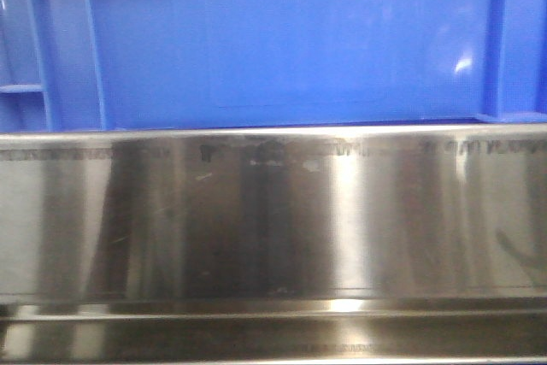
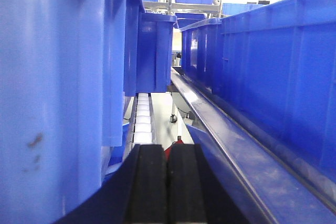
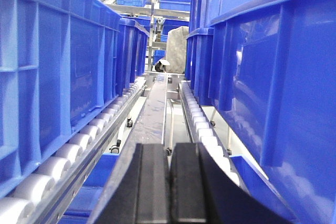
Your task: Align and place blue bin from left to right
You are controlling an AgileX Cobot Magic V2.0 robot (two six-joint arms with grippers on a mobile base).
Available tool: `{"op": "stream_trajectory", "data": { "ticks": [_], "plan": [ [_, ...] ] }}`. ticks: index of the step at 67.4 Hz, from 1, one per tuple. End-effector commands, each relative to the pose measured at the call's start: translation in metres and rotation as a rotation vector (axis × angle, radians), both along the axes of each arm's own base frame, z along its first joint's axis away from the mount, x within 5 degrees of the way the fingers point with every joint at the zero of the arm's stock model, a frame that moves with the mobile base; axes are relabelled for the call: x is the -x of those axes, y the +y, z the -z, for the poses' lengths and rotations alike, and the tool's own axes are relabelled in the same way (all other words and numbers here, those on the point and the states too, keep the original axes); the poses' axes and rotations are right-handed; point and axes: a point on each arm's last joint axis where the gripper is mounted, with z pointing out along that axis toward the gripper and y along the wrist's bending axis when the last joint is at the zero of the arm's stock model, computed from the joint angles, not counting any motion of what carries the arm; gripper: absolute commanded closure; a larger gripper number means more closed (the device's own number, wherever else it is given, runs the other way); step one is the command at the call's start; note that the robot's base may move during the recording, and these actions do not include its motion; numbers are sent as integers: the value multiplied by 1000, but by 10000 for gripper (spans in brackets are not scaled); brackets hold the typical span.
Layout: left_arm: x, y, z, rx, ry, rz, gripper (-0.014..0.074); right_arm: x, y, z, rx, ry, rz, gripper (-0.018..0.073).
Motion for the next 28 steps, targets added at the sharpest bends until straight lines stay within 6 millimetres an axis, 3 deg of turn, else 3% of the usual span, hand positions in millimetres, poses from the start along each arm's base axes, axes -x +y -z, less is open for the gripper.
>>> {"op": "stream_trajectory", "data": {
  "ticks": [1,28],
  "plan": [
    [1,0,-2,-4,-17,4,707,0,0,-2,-12,-17,3,638],
    [1,0,-2,-4,-17,4,707,0,0,-2,-12,-17,3,638]
  ]
}}
